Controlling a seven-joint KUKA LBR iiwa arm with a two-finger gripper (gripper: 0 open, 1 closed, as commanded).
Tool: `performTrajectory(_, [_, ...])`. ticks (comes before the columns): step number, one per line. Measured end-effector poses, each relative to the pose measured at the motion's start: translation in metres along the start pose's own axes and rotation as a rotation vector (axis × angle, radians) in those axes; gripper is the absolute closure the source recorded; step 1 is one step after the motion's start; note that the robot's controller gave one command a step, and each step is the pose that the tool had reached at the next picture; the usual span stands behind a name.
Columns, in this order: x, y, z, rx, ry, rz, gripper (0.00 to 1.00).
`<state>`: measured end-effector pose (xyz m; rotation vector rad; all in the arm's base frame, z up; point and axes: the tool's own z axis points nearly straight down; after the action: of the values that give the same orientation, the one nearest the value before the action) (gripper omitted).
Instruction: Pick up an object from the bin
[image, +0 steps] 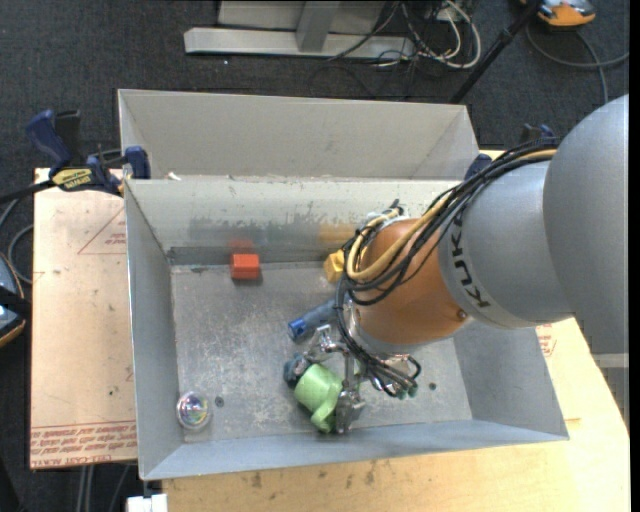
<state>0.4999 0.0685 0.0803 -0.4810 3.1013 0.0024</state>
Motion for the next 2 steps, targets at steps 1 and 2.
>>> performTrajectory(1, [-0.001,-0.002,-0.001,0.001,-0.002,0.003,1.0])
performTrajectory(2, [-0.006,0.002,-0.059,0.001,-0.004,-0.023,1.0])
